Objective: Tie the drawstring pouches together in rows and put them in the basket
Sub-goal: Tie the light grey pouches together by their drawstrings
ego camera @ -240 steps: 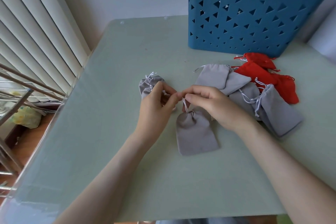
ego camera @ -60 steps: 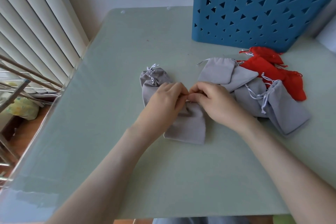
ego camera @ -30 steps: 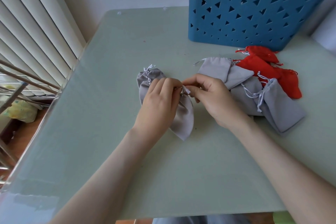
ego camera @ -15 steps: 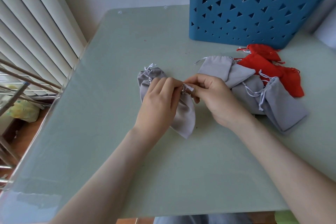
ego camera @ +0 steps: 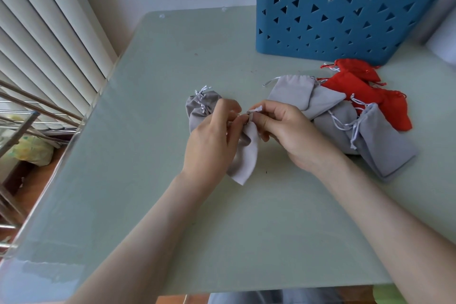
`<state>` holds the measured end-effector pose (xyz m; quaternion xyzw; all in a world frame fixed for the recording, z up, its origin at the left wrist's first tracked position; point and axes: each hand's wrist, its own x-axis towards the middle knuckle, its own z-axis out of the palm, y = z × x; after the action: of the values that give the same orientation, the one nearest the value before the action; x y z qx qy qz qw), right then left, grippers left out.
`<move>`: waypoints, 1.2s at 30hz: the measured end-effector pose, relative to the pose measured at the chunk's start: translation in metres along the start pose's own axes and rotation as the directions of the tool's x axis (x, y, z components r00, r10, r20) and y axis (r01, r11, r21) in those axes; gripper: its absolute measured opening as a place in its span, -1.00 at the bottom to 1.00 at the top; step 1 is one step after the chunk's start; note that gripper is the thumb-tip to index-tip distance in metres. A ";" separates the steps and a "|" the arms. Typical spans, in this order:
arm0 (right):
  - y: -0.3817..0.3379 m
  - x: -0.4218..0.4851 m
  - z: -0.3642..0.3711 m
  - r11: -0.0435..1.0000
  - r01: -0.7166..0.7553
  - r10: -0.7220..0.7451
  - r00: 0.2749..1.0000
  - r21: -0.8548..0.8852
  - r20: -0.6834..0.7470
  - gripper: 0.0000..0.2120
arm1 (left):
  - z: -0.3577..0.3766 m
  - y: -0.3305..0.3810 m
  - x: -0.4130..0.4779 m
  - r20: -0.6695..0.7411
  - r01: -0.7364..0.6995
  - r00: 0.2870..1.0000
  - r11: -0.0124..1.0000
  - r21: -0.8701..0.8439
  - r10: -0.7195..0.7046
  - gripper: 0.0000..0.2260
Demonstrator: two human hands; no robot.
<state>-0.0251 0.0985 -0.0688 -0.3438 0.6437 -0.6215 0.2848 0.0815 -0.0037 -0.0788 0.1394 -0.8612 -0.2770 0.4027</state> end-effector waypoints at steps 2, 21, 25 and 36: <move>0.000 0.000 0.000 0.999 -0.020 0.020 1.000 0.029 0.014 -0.81 | 0.002 -0.004 0.000 -0.005 -0.034 0.999 0.998 0.055 0.035 -0.81; 0.000 0.005 -0.006 0.969 -0.171 0.190 0.977 0.176 -0.100 -0.83 | -0.005 -0.002 0.005 0.004 0.158 0.987 0.986 -0.045 -0.158 -0.97; -0.005 0.002 -0.004 0.972 -0.192 0.194 0.981 0.135 0.001 -0.73 | -0.005 -0.007 0.006 0.029 0.139 0.990 0.990 -0.031 -0.138 -0.97; 0.001 -0.002 0.000 0.987 -0.129 0.124 0.990 -0.100 -0.061 -0.62 | -0.015 -0.005 0.012 -0.056 0.329 0.942 0.943 -0.040 -0.331 -0.80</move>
<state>-0.0241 0.0995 -0.0703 -0.2995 0.7033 -0.5770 0.2878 0.0856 -0.0190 -0.0663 0.2840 -0.8085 -0.3491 0.3791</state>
